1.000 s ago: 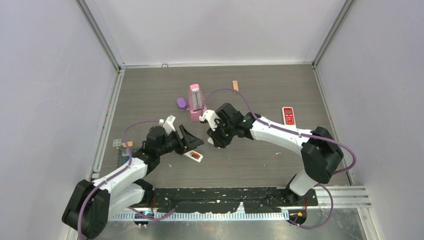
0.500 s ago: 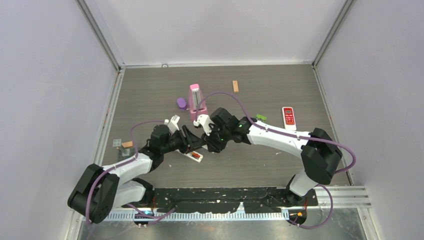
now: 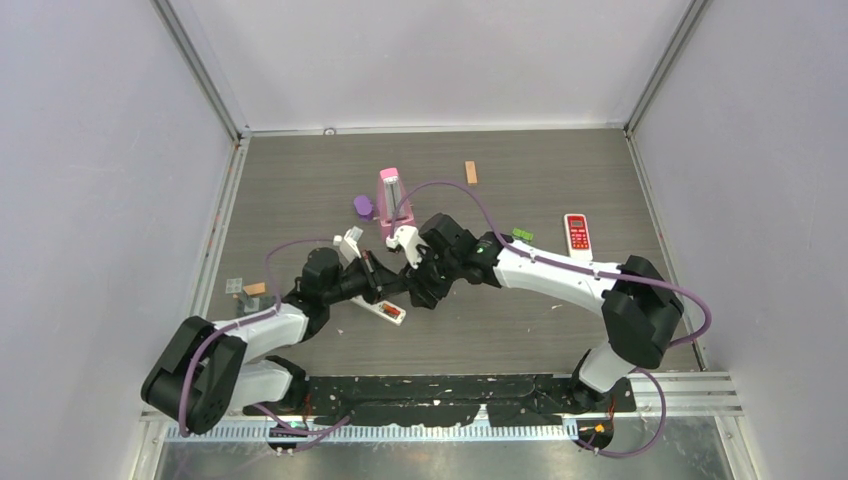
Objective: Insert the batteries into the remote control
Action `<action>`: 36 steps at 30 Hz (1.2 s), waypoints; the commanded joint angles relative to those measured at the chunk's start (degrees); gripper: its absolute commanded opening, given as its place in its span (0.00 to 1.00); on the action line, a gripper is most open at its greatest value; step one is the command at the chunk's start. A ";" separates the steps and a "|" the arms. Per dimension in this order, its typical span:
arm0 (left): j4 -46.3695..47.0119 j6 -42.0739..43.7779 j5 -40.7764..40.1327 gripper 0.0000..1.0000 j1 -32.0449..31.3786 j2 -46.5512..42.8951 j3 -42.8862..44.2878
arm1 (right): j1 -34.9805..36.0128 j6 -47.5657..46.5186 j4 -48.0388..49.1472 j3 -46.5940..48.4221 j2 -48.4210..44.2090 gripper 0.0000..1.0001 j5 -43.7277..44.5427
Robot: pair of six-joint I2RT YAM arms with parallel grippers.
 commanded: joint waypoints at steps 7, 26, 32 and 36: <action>0.55 1.75 0.71 0.00 -0.17 -6.70 1.26 | -1.93 13.91 7.27 -2.89 -10.32 0.84 5.50; -2.00 -18.24 -7.29 0.00 -0.09 -25.81 4.62 | -7.75 72.53 53.12 -26.81 -30.44 0.64 2.32; -0.47 -20.28 -8.30 0.00 -0.09 -27.52 3.83 | -7.27 75.52 57.50 -28.08 -29.11 0.44 -0.11; 0.53 -21.13 -8.62 0.00 -0.09 -27.70 3.27 | -6.48 75.79 58.29 -28.37 -28.44 0.49 -1.45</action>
